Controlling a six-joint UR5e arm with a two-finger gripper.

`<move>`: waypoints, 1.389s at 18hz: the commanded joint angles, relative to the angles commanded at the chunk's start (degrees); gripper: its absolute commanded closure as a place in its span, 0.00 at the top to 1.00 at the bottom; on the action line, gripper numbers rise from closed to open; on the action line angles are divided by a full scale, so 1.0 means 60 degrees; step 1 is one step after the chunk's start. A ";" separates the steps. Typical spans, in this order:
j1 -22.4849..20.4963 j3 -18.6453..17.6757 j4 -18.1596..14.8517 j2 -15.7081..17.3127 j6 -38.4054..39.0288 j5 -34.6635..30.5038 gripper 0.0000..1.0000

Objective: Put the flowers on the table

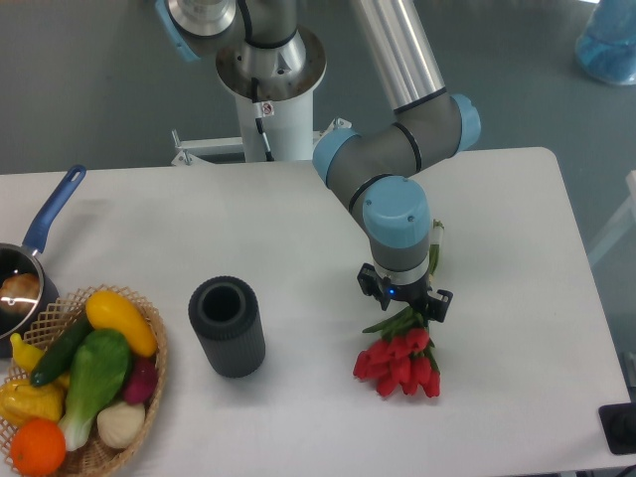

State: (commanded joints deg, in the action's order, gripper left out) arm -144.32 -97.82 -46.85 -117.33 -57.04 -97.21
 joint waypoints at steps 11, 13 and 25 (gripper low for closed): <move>-0.0015 -0.0044 -0.0015 0.0117 -0.0015 0.0000 0.99; -0.0044 -0.0087 -0.0044 0.0539 -0.0029 0.0000 1.00; -0.0527 0.0248 0.0293 0.1963 0.2127 0.1319 1.00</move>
State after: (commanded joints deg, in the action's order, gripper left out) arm -147.48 -96.34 -45.09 -105.56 -44.28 -89.29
